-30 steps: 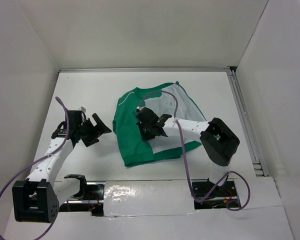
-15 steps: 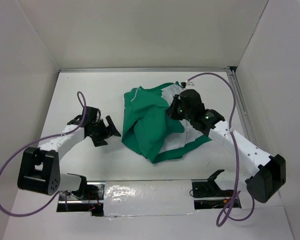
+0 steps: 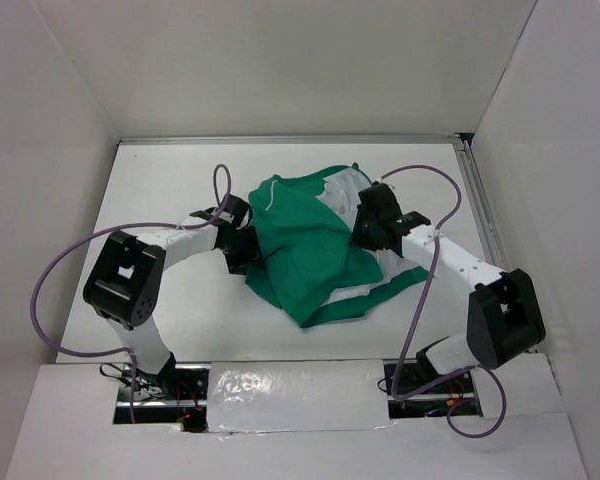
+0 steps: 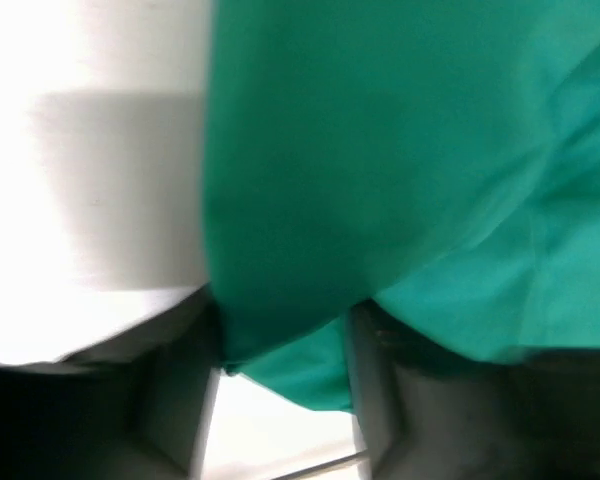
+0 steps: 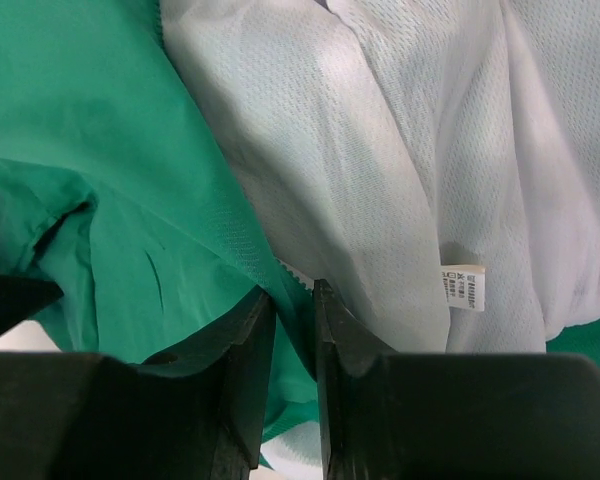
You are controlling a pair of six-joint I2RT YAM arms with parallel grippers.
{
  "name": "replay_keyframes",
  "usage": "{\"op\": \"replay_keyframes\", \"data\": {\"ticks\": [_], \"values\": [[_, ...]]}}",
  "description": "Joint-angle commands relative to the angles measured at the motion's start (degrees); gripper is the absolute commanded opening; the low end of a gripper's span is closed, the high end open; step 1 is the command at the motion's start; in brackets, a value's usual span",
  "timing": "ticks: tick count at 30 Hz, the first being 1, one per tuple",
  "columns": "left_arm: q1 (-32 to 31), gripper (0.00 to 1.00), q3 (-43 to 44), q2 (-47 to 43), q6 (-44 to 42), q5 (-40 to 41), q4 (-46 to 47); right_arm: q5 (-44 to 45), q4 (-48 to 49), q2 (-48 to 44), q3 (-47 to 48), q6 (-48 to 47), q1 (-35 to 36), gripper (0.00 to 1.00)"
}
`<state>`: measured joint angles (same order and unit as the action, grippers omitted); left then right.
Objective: Zip up the jacket
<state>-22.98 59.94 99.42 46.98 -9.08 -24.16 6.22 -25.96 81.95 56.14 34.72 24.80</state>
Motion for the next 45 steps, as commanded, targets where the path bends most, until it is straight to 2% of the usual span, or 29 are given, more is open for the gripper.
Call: {"op": "replay_keyframes", "data": {"ticks": [1, 2, 3, 5, 6, 9, 12, 13, 14, 15, 18, 20, 22, 23, 25, 26, 28, 29, 30, 31, 32, 34, 35, 36, 38, 39, 40, 41, 45], "values": [[0.92, 0.56, 0.79, 1.13, 0.74, 2.14, -3.43, 1.34, 1.34, -2.32, 0.9, 0.44, -0.27, 0.29], [1.1, 0.47, 0.44, 0.7, 0.92, 2.49, -3.7, 1.43, 1.43, -2.58, 0.73, 0.52, -0.45, 0.28], [1.1, 0.29, 0.35, 0.17, 1.18, 3.19, -4.22, 1.52, 1.69, -2.67, 0.55, 0.61, -0.54, 0.26], [1.71, 0.17, 0.44, -2.29, 1.97, 4.68, -6.33, 1.08, 2.48, -2.5, -0.15, 0.61, -0.45, 0.19], [2.06, 0.08, 1.05, -3.78, 2.23, 6.78, -8.16, 0.12, 3.88, -2.33, -0.76, 1.13, -0.19, 0.15], [3.29, 0.03, 3.59, -6.68, 3.2, 11.51, -13.26, -1.64, 5.38, -2.15, -1.56, 1.23, 1.04, 0.12], [6.36, 0.03, 10.17, -9.49, 3.2, 18.03, -21.34, -4.1, 6.35, -1.8, -1.56, 0.7, 3.93, 0.11], [8.2, 0.05, 11.93, -9.94, 2.77, 19.18, -22.84, -4.72, 6.44, -1.62, -1.39, 0.7, 4.64, 0.11], [9.26, 0.12, 15.35, -10.64, 2.42, 19.88, -25.38, -5.51, 6.88, -0.92, -0.95, 0.61, 6.04, 0.11], [10.14, 0.12, 16.86, -11.95, 1.37, 19.72, -26.1, -5.95, 7.23, -0.48, -0.77, 0.61, 6.75, 0.11], [14.09, 0.17, 19.34, -16.07, -0.82, 19.54, -25.33, -15.15, 9.52, 1.89, 0.11, 0.18, 9.74, 0.12], [15.68, 0.31, 17.58, -19.24, -5.38, 16.92, -20.43, -17.19, 10.04, 4.61, 1.25, 1.22, 11.4, 0.12], [18.67, 0.41, 16.35, -20.31, -6.98, 14.98, -18.56, -22.18, 11.61, 7.15, 1.95, 2.19, 11.94, 0.12], [19.98, 0.54, 16.17, -20.49, -7.17, 14.27, -18.2, -24.39, 12.59, 7.86, 2.04, 2.72, 12.03, 0.12], [22.71, 0.72, 15.82, -19.88, -6.82, 12.08, -19.42, -28.35, 13.56, 9.7, 2.74, 3.24, 12.03, 0.13], [24.72, 0.97, 15.82, -18.74, -6.21, 11.37, -19.95, -28.28, 13.04, 10.33, 3.36, 3.34, 12.38, 0.2], [27.02, 0.99, 15.12, -18.03, -5.85, 9.52, -21.18, -27.76, 10.5, 11.9, 5.11, 2.46, 12.82, 0.35], [27.29, 0.99, 14.68, -17.86, -5.33, 8.65, -21.45, -26.19, 9.79, 12.09, 5.56, 2.28, 13.08, 0.46], [27.2, 0.99, 12.94, -18.29, -5.5, 7.42, -20.32, -25.04, 9.52, 11.92, 5.47, 2.2, 13.43, 0.65], [27.11, 0.99, 11.96, -18.99, -5.93, 6.37, -19.44, -23.72, 9.26, 10.52, 5.3, 2.11, 13.61, 0.69], [26.77, 0.99, 10.82, -20.91, -6.46, 5.23, -18.47, -20.84, 8.65, 9.46, 5.12, 2.11, 13.61, 0.78], [24.84, 0.99, 6.45, -24.6, -7.69, 0.15, -14.8, -16.52, 6.29, 5.96, 5.47, 1.93, 13.26, 0.8], [23.61, 0.99, 4.59, -25.75, -7.78, -1.36, -13.73, -11.8, 5.31, 4.81, 5.47, 1.76, 13.09, 0.95], [19.42, 0.99, 1.26, -26.89, -7.7, -2.42, -12.67, -9.58, 4.43, 2.19, 5.21, 1.75, 12.82, 0.95], [15.01, 0.99, -1.92, -29.09, -6.65, -4.62, -10.38, -6.41, 2.23, -0.47, 4.25, 2.02, 12.03, 0.96], [9.76, 0.99, -4.46, -29.54, -6.2, -4.89, -10.03, -3.52, 1.7, -2.57, 2.76, 3.06, 11.33, 0.97], [7.1, 0.99, -5.53, -29.89, -5.85, -4.89, -9.16, -3.23, 0.91, -3.28, 1.96, 3.33, 9.24, 0.97], [0.72, 0.99, -6.32, -29.98, -5.41, -4.2, -9.15, -3.06, 1.08, -3.99, 1.0, 3.77, 7.91, 0.97], [-15.22, 0.99, -7.2, -28.93, -6.01, 4.06, -9.77, -3.58, 0.2, -6.01, -3.74, 4.57, 2.55, 0.97]]}}
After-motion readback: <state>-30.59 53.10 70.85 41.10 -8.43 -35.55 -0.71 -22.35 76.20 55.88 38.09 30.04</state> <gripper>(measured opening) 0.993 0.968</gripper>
